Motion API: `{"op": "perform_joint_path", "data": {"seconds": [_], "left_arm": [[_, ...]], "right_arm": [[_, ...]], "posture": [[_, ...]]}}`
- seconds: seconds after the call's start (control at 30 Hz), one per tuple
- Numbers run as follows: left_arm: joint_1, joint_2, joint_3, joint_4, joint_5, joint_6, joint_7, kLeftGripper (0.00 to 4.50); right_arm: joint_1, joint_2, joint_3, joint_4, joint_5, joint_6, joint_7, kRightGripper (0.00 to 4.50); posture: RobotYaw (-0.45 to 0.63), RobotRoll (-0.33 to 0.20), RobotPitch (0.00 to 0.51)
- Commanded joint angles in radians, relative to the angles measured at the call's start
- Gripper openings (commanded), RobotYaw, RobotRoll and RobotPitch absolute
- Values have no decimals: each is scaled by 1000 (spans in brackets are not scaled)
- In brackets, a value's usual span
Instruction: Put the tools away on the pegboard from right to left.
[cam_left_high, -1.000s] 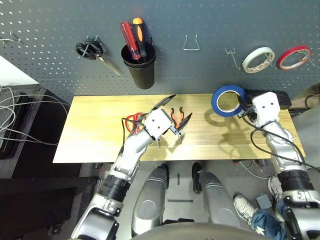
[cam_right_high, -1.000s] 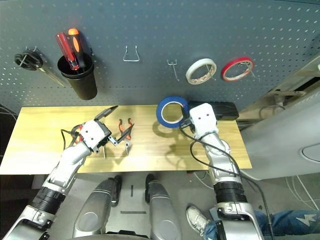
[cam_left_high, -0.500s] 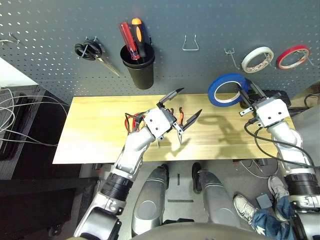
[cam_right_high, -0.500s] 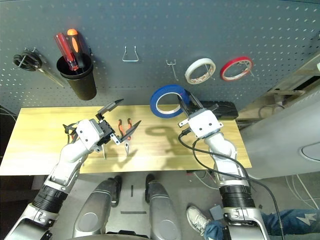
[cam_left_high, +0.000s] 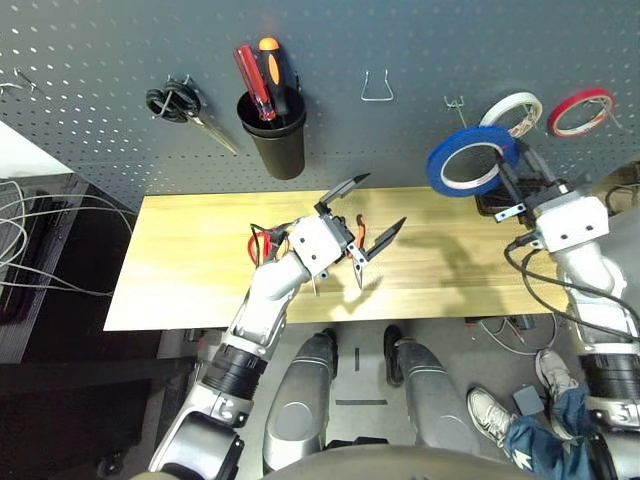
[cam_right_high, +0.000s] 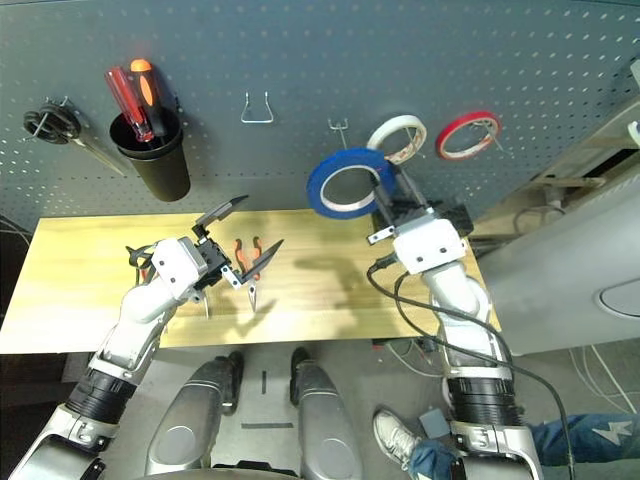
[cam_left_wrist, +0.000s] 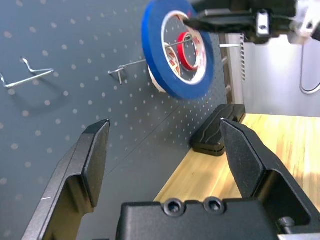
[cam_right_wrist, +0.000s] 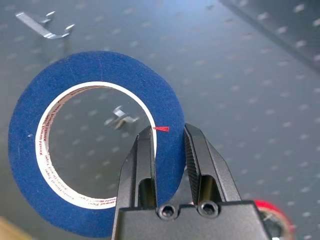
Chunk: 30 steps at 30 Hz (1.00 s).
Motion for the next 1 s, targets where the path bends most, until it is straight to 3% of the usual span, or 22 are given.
{"op": "perform_joint_path", "data": {"seconds": [0.03, 0.47, 0.57, 0.83, 1.0], "left_arm": [[7, -3, -6, 13, 0, -7, -6, 4500], [10, -17, 0, -13, 1, 13, 5, 4500], [15, -14, 2, -15, 3, 15, 9, 4500], [33, -7, -9, -17, 8, 26, 5, 4500], [26, -9, -16, 0, 9, 37, -2, 4500]], "right_arm": [[-6, 6, -7, 15, -6, 28, -13, 716], [-160, 48, 43, 258, -41, 43, -46, 715], [-156, 50, 48, 284, -25, 52, -34, 1694], [18, 61, 45, 175, 21, 67, 4, 4487], [110, 84, 85, 130, 54, 172, 69, 4487]], "posture": [[105, 0, 267], [138, 0, 272], [146, 0, 275], [137, 0, 279], [126, 0, 279]]}}
